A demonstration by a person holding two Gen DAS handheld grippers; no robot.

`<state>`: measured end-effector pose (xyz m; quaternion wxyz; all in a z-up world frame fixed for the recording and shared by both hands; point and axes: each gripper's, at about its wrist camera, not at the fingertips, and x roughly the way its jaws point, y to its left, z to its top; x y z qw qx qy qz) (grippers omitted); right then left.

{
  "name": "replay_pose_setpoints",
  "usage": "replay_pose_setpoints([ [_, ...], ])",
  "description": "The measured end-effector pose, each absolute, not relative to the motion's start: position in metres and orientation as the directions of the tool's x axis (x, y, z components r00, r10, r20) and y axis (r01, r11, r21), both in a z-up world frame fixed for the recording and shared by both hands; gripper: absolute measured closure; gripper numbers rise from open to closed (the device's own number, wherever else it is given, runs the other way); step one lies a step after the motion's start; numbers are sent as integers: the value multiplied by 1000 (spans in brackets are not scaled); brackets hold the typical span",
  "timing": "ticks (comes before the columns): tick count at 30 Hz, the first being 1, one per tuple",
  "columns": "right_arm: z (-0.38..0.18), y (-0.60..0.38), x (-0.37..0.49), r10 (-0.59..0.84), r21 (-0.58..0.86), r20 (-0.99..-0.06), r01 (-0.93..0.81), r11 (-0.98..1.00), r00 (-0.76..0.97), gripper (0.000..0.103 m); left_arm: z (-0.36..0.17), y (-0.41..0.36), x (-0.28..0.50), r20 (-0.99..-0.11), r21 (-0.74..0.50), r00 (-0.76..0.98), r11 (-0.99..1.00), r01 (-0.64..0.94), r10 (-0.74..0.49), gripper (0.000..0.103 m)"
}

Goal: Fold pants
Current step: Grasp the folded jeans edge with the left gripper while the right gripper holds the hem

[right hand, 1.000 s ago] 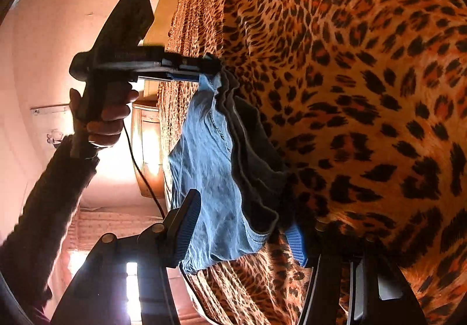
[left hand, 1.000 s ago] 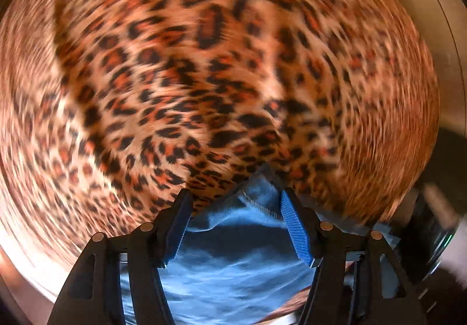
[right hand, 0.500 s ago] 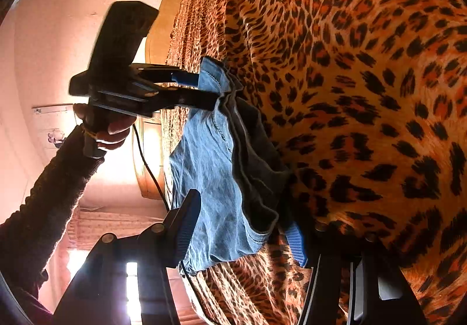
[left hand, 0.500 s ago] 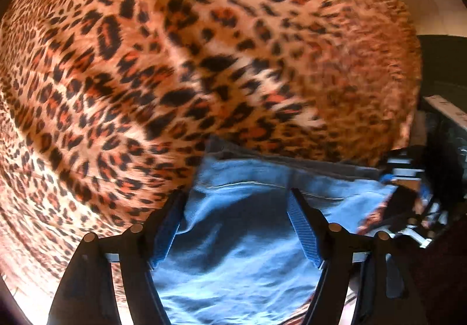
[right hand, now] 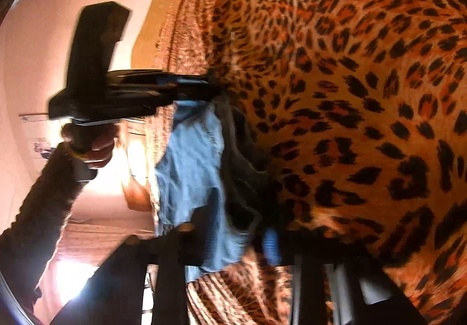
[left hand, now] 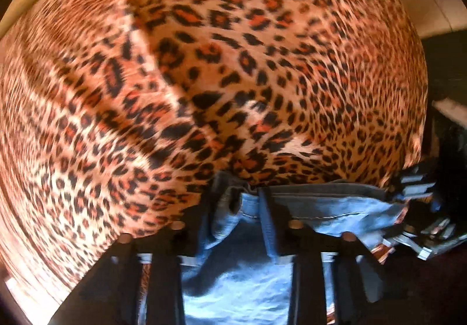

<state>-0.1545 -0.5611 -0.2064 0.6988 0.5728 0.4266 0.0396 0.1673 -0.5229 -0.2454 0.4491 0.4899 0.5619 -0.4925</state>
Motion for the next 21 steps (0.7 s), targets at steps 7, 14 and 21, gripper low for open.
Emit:
replay_pose_setpoints([
  [7,-175,-557,-150,524,821,-565,369,435,638,87,-211,-484,144,-998,-62,-59,100,993,-30,90],
  [14,-143,-534,-131,533,806,-568,294,514,627,87,-181,-425,165,-995,-57,-35,254,965,-90,90],
  [21,-121,-450,-94,627,787,-572,139,601,529,86,-123,-334,212,-994,-65,-24,402,913,-105,90],
])
